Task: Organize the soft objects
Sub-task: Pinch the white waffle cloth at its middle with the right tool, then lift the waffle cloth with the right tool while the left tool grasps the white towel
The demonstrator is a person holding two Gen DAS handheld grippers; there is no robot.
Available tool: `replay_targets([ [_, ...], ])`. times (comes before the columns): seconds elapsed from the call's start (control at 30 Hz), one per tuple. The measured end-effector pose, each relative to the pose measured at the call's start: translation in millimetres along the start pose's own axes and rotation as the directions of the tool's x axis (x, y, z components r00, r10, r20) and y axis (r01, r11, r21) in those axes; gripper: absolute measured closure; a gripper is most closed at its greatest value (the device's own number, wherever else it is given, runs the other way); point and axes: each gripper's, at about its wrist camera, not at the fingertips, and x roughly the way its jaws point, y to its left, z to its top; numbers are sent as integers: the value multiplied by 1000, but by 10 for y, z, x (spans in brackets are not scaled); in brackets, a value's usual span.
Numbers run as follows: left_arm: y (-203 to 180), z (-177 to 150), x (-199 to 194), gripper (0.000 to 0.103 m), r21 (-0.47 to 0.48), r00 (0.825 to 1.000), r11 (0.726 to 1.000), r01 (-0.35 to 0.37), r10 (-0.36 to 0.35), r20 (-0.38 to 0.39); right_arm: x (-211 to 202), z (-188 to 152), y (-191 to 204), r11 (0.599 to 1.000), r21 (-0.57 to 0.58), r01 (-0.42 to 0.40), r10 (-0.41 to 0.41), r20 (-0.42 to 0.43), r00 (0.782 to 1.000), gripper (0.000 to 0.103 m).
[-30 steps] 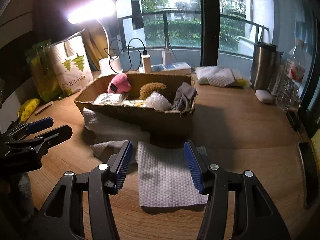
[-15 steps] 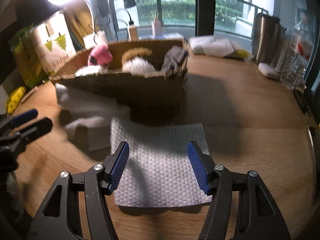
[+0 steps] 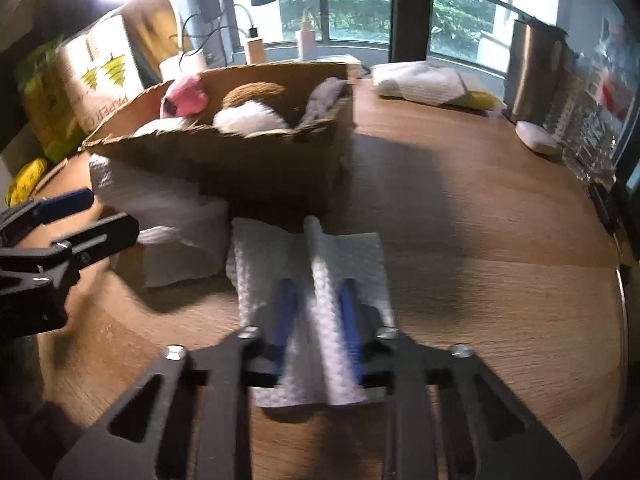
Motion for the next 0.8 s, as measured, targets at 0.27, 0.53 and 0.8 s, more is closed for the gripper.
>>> replay_targets([
  [0.27,-146,74,299,13,37,997,999,-33,36,-69,-11,11,-170,999,14,-35,35,5,999,85],
  [0.53,-141,31,490,14,37,991,999,-31,36,-132,-29,2,-277,998,34,-55,55,10,998,85],
  [0.8,-244,24,376,62,92,994,995,26,-16,-110,-42,-9,-247,998,31,-51,51,8,999,85],
])
